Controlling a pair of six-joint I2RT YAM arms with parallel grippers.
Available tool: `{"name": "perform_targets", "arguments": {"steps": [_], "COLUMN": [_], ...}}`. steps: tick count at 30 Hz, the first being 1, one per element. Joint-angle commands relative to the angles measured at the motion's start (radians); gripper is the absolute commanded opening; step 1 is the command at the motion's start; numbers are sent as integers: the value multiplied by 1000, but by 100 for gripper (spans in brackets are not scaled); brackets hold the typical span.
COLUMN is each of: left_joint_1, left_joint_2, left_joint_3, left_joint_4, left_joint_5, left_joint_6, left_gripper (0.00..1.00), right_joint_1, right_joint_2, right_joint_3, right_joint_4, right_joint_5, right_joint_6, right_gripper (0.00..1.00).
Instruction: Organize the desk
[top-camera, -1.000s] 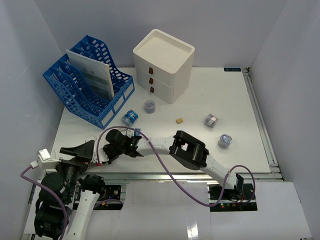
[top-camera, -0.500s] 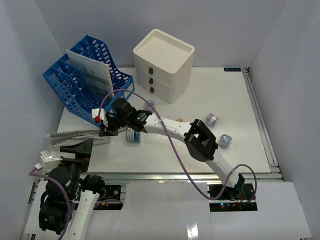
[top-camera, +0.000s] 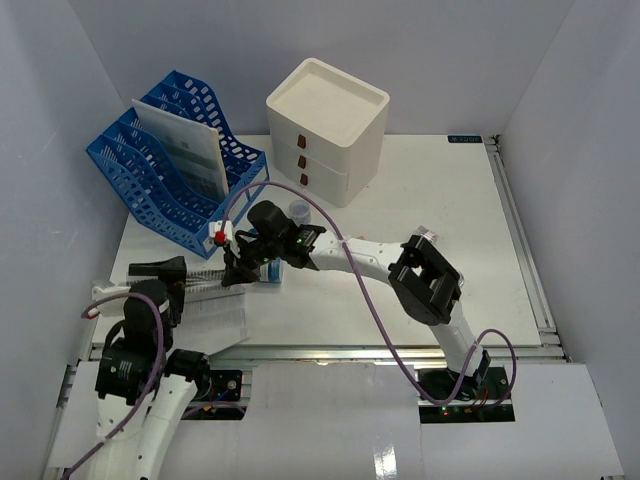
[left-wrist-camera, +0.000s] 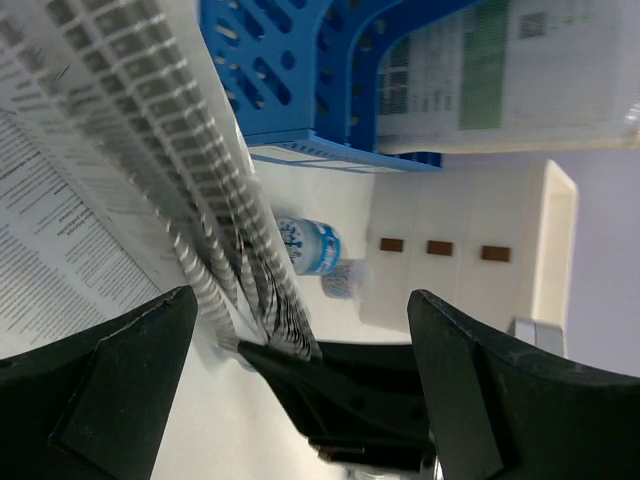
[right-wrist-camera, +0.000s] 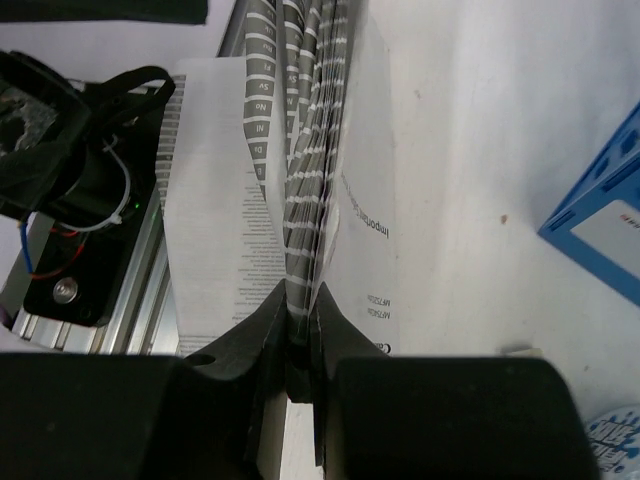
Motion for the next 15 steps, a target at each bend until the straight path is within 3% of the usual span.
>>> {"name": "perform_targets", "arguments": {"steps": [1,5,15], "left_joint_1": [1,1,1], "left_joint_2": [137,136,109], "left_joint_3": [65,81,136], "left_joint_4": [-56,-43,-181], "left_joint_5": [-11,18,41], "left_joint_6": [-144,-146,-191], "left_gripper": [98,98,98], "right_joint_1": [4,2,6], "right_joint_2": [-99,-121,-212], "right_joint_3": [-38,-67,-114], "right_joint_4": [141,144,116], "right_joint_5": [-45,-22,-29], "right_joint_6": [23,6,-18], "right_gripper": [8,8,8]}}
